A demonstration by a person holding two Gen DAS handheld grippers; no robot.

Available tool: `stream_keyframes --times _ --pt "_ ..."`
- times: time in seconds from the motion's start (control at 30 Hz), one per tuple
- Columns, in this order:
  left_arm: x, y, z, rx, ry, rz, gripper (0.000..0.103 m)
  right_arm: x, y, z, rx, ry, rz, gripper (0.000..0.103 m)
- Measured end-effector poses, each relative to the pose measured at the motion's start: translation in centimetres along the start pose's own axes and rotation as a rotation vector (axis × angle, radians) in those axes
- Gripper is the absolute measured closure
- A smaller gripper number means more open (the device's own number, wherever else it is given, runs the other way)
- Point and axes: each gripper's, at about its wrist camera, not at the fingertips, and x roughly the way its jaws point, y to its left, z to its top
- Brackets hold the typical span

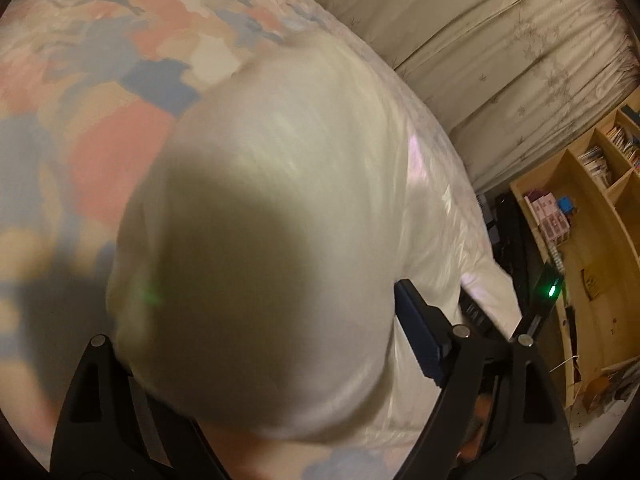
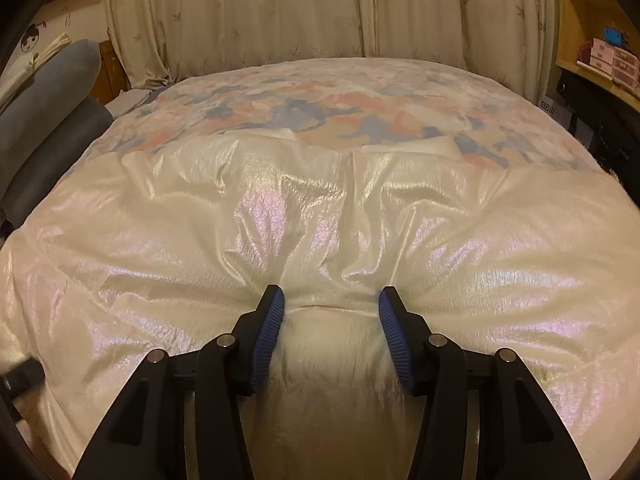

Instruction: Fold large clothes

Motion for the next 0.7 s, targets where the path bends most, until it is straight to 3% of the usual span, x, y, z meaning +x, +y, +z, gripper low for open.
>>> stream_keyframes --times 0.13,0.2,0.3,0.4,0.53,0.7 --pt "-0.4 -1.9 0.6 0.052 -0.069 0.04 0.025 0.5 -0.3 -0.7 0.014 -0.02 0.009 0.053" --pt "-1.2 -4.3 0.6 0.137 -0.136 0.086 0.042 0.8 -0.4 -0.8 0.023 -0.019 0.015 0.053" --pt "-2.4 -10.5 -0.9 0.358 -0.255 0.143 0.06 1.2 -0.8 -0.9 0.037 -0.011 0.031 0.053" --pt "-3.4 -16.8 -3.5 0.554 -0.352 0.142 0.066 1.2 -1.4 -0.8 0.052 -0.002 0.055 0.053" --pt "-2.7 -22.9 -6.5 0.726 -0.38 0.13 0.068 0.9 -2.6 0.0 0.088 0.044 0.111 0.053" --pt "-1.9 -28.1 -10.7 0.903 -0.406 0.139 0.07 -1.9 -7.7 1.4 0.179 0.134 0.307 0.057"
